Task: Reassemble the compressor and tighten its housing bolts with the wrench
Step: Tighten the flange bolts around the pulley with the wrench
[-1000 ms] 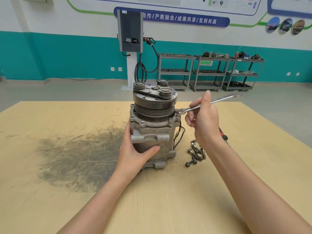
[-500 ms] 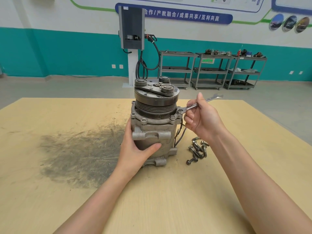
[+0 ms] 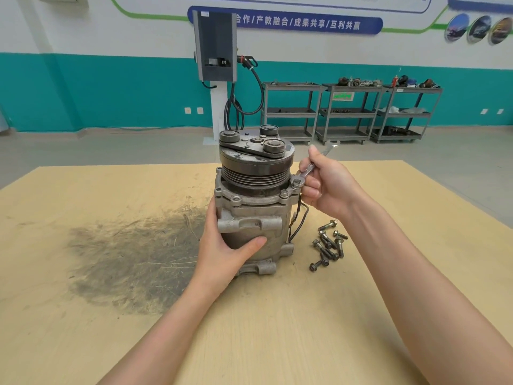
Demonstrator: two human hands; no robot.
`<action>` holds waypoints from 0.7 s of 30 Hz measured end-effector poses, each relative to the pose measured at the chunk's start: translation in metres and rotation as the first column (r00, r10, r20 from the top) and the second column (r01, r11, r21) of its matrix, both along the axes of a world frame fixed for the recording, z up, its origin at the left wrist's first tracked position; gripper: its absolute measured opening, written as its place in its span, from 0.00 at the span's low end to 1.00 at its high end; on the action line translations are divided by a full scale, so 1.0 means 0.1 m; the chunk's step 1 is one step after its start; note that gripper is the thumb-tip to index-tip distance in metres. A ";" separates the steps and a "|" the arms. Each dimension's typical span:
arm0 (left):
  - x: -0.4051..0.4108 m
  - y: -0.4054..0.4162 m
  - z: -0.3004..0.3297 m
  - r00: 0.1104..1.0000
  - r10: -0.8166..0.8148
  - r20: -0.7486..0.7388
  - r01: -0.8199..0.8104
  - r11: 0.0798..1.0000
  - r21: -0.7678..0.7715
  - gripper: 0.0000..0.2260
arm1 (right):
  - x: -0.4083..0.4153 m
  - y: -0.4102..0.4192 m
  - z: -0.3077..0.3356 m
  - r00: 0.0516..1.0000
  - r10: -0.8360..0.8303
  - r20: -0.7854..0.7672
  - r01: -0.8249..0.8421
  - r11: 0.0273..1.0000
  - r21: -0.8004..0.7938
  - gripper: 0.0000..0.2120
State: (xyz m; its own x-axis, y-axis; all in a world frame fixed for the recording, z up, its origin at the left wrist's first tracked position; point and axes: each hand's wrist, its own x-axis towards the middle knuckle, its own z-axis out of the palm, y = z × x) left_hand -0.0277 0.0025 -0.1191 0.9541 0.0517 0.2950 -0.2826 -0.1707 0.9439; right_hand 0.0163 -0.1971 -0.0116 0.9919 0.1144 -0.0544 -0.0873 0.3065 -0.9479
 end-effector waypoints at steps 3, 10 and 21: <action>0.00 0.00 -0.01 1.000 0.011 0.002 -0.011 1.000 -0.005 0.49 | 0.05 -0.02 0.01 0.997 0.069 0.039 -0.069 0.998 -0.016 0.25; 0.01 -0.02 0.00 1.000 0.011 0.010 -0.011 1.000 -0.013 0.49 | 0.11 -0.08 0.06 0.982 0.185 0.037 -0.183 0.982 -0.053 0.26; 0.00 -0.01 0.00 1.000 -0.007 0.000 0.007 1.000 -0.015 0.51 | 0.20 -0.08 0.10 0.959 0.264 0.104 -0.240 0.951 -0.197 0.25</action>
State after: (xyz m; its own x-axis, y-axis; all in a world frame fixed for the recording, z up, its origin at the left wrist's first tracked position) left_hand -0.0281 0.0017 -0.1190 0.9544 0.0492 0.2944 -0.2840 -0.1541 0.9464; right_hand 0.0359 -0.2047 -0.0020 0.9321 0.3613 0.0274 -0.0147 0.1132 -0.9935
